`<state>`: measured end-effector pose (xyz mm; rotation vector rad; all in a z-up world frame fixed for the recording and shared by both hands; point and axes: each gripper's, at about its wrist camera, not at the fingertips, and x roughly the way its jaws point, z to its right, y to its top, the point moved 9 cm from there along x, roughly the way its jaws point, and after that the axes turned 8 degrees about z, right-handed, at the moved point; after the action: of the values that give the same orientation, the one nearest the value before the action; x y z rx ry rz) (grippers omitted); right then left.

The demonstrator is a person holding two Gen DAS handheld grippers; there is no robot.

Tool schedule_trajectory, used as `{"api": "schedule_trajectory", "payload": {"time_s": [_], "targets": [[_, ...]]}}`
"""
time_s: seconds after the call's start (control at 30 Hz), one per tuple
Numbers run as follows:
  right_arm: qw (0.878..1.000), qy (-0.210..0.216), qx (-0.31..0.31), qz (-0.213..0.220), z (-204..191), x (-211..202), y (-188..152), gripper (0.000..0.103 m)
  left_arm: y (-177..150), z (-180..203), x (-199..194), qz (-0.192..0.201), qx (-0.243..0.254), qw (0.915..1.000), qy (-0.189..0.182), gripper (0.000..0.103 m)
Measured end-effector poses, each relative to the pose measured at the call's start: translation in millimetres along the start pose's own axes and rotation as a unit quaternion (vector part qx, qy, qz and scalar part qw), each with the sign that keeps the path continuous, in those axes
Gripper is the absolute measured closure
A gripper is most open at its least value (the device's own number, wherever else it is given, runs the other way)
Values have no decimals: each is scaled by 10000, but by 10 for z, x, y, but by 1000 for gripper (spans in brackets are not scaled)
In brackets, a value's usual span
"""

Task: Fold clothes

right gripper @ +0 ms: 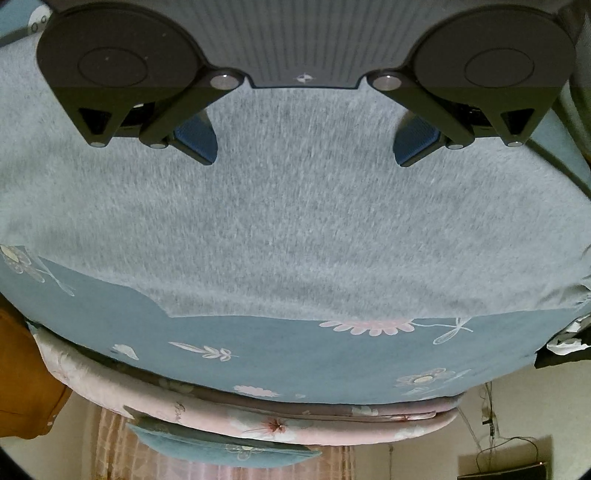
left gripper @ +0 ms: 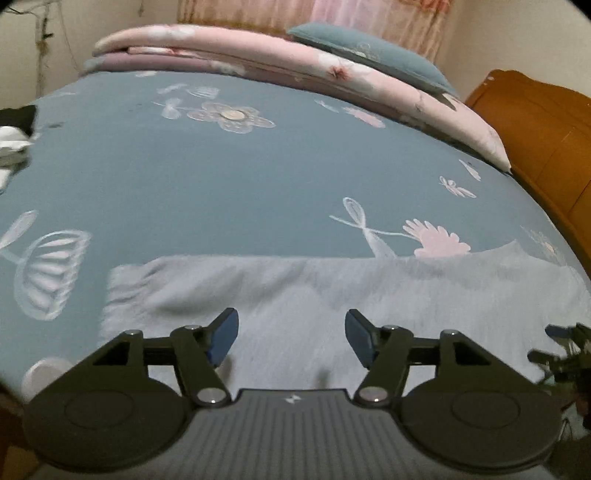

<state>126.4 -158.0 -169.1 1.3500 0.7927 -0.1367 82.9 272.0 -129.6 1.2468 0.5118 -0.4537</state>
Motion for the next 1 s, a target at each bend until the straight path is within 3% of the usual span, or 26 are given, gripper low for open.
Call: {"api": "schedule_trajectory", "payload": {"time_s": [0.13,0.2,0.27,0.37,0.47,0.6,0.63,0.73,0.83,0.9,1.0], "targets": [[10000,-6,15,64,7,-4,-11,0,-10,134,384,-181,-187,9993,-285,38],[10000,-8,15,69,9,-6,-16,0,-114,65,510,-378,-302,9988,-84,38],[10000,-10,4,64,8,-6,-18,0,-171,-29,450,-232,-383,9988,-209,36],[10000,-23,-12,92,7,-11,-15,0,-212,-284,283,-176,-605,9980,68,36],[9996,-9,-51,260,7,-18,-25,0,-257,-548,170,-159,-517,9966,624,35],[9991,-13,-46,426,11,-37,-39,0,-185,-373,163,-313,-249,9965,728,35],[9990,-10,-57,452,11,-40,-41,0,-137,-233,176,-281,-120,9976,624,35],[9985,19,-74,534,14,-48,-50,0,15,423,262,-282,145,9990,-307,27],[9983,34,-84,577,12,-55,-54,0,92,1176,491,-433,470,9905,-1218,22],[9980,52,-84,619,16,-58,-59,0,77,1593,711,-612,579,9832,-1619,22],[9975,95,-90,700,19,-72,-75,0,-54,1933,1073,-986,550,9775,-1783,22]]}}
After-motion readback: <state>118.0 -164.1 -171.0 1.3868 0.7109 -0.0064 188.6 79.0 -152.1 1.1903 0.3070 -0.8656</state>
